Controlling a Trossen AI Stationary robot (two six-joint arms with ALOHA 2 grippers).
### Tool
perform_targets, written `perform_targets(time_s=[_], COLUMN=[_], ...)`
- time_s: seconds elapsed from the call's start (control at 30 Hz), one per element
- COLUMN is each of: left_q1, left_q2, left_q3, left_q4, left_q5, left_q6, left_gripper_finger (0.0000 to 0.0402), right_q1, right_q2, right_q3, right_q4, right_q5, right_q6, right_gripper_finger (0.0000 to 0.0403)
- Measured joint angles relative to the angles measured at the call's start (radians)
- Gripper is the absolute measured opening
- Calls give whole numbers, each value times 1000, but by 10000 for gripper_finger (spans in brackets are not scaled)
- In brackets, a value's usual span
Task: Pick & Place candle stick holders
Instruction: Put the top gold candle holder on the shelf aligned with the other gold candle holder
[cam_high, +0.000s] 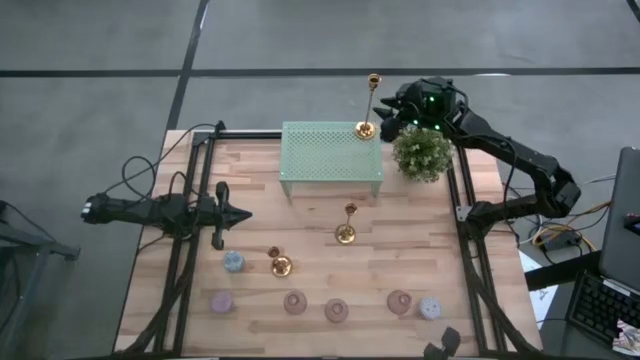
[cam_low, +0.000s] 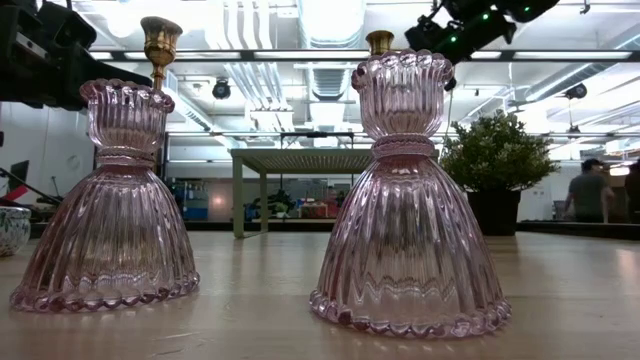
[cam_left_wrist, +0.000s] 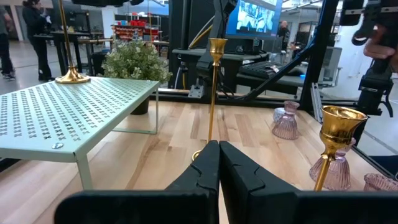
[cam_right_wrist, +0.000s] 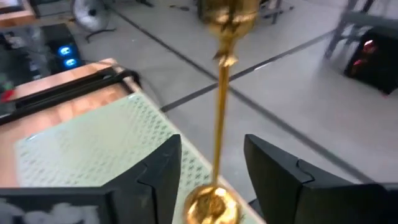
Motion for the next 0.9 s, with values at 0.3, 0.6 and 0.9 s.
perform_targets(time_s=[0.3, 0.6, 0.9], left_q1=[0, 0, 0], left_q2=[0, 0, 0], left_q3=[0, 0, 0], left_q4=[0, 0, 0], left_q5=[0, 0, 0], left_q6=[0, 0, 0], left_gripper_finger=[10, 10, 10], right_q1=[95, 262, 429], right_q2=[-112, -184, -195], right_q3=[-122, -301, -412], right_q4=[-11, 70, 177], right_q5=[-249, -301, -299], right_q6=[-86, -81, -17], right_gripper_finger=[203, 202, 201])
